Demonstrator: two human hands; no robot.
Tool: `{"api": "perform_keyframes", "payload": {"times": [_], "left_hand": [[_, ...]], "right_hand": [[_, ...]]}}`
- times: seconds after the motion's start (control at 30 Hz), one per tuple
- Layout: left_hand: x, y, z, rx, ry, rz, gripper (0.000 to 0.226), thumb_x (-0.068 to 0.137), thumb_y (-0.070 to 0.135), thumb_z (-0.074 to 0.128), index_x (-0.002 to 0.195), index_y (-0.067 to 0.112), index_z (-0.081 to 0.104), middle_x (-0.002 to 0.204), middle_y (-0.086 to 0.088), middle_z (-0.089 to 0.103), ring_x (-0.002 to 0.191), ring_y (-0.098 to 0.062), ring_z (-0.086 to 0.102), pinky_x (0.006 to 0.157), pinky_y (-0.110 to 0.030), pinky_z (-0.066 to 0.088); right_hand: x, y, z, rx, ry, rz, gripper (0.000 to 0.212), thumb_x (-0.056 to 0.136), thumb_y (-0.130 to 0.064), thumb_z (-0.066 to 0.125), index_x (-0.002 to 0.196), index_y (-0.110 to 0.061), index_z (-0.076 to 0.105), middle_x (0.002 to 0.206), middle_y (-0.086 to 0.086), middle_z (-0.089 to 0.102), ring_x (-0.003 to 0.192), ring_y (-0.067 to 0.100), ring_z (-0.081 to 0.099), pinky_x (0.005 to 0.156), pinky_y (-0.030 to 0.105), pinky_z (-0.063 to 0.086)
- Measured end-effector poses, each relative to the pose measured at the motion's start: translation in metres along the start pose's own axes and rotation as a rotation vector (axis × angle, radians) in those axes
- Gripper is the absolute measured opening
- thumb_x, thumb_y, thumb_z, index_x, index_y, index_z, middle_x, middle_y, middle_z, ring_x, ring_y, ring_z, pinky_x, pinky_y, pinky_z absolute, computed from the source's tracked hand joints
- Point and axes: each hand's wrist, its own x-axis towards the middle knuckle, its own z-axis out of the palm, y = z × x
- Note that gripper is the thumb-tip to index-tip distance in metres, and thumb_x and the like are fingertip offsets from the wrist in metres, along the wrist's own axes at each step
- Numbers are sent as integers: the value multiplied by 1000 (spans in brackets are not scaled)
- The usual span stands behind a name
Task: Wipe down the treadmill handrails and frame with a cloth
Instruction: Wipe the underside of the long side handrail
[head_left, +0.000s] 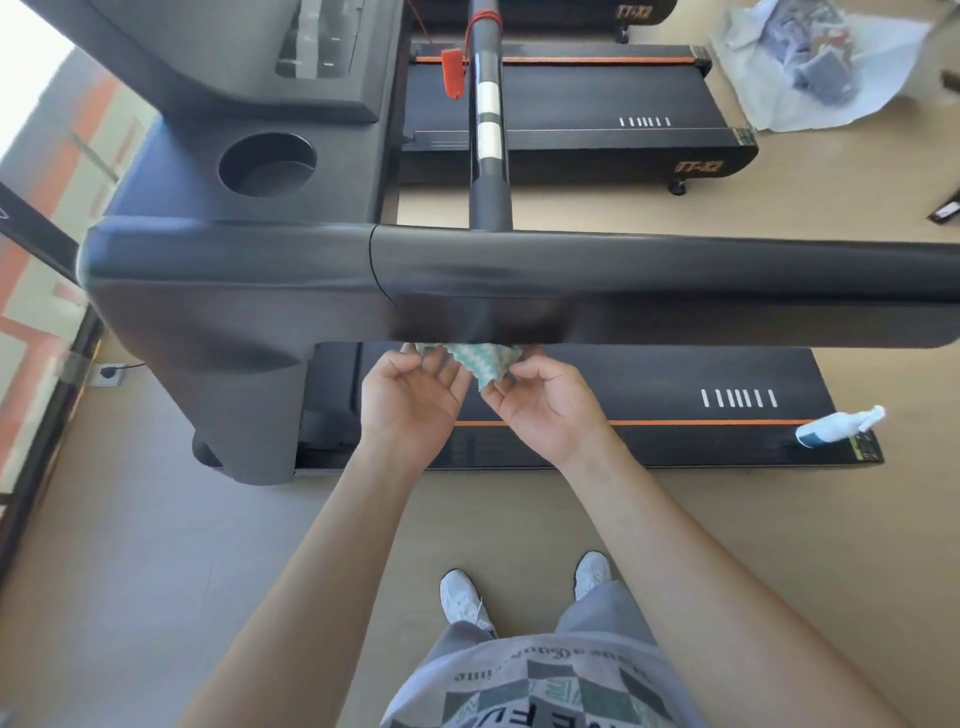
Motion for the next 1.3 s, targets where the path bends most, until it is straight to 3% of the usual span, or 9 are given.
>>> {"api": "perform_keyframes", "payload": {"times": [0.13, 0.27, 0.37, 0.47, 0.57, 0.77, 0.93, 1.1, 1.3], "left_hand": [[3, -21, 18, 56, 26, -34, 24, 67, 1, 46, 67, 18, 29, 70, -2, 35, 65, -23, 41, 75, -33, 53], [4, -48, 36, 110, 63, -46, 29, 65, -1, 39, 67, 20, 19, 69, -1, 28, 64, -22, 29, 70, -29, 42], [5, -74, 49, 75, 54, -71, 26, 73, -5, 30, 69, 20, 24, 72, -2, 38, 69, -22, 42, 81, -30, 48], [9, -100, 61, 21, 10, -91, 25, 73, -7, 31, 76, 17, 40, 86, -7, 55, 92, -28, 59, 91, -34, 56], [8, -127, 72, -30, -45, -89, 33, 66, -6, 40, 92, 12, 50, 106, -13, 62, 113, -36, 61, 99, -38, 55], [4, -181, 107, -64, -64, -79, 30, 65, -1, 40, 88, 9, 55, 105, -14, 65, 111, -37, 63, 110, -42, 49], [4, -230, 134, -15, -27, -112, 22, 68, -1, 41, 82, 10, 56, 102, -12, 66, 105, -33, 67, 108, -39, 51], [10, -282, 160, 13, -38, -159, 34, 76, -5, 42, 102, 6, 61, 118, -15, 66, 116, -33, 64, 106, -37, 53], [15, -338, 189, 12, 1, -184, 33, 97, -10, 39, 113, 3, 64, 128, -15, 68, 121, -27, 67, 97, -32, 58]], "right_hand": [[-8, -19, -14, 17, 38, -68, 28, 87, 15, 34, 82, -8, 49, 99, 16, 60, 99, 31, 62, 86, 37, 53], [-19, -42, -28, 40, 48, -99, 31, 87, 16, 31, 84, -9, 49, 94, 13, 58, 90, 28, 63, 68, 35, 58], [-32, -65, -40, 58, 54, -110, 33, 88, 17, 29, 87, -8, 51, 91, 12, 60, 82, 27, 68, 63, 32, 58], [-44, -90, -55, 77, 46, -127, 36, 89, 17, 28, 90, -7, 54, 94, 13, 61, 82, 28, 72, 67, 33, 60], [-55, -115, -71, 81, 38, -133, 36, 88, 18, 29, 94, -6, 55, 101, 14, 61, 93, 30, 70, 75, 37, 61], [-76, -170, -104, 42, 56, -138, 34, 90, 18, 31, 95, -6, 54, 95, 15, 60, 97, 31, 64, 68, 33, 60], [-92, -215, -137, -28, 57, -167, 31, 92, 16, 34, 93, -7, 55, 92, 12, 60, 86, 23, 64, 69, 28, 58], [-111, -258, -167, -71, 75, -219, 28, 95, 14, 38, 89, -6, 58, 87, 9, 64, 81, 18, 66, 72, 23, 57], [-127, -296, -189, 99, 145, -274, 20, 100, 5, 47, 94, -3, 64, 84, 5, 71, 75, 13, 72, 69, 21, 58]]}}
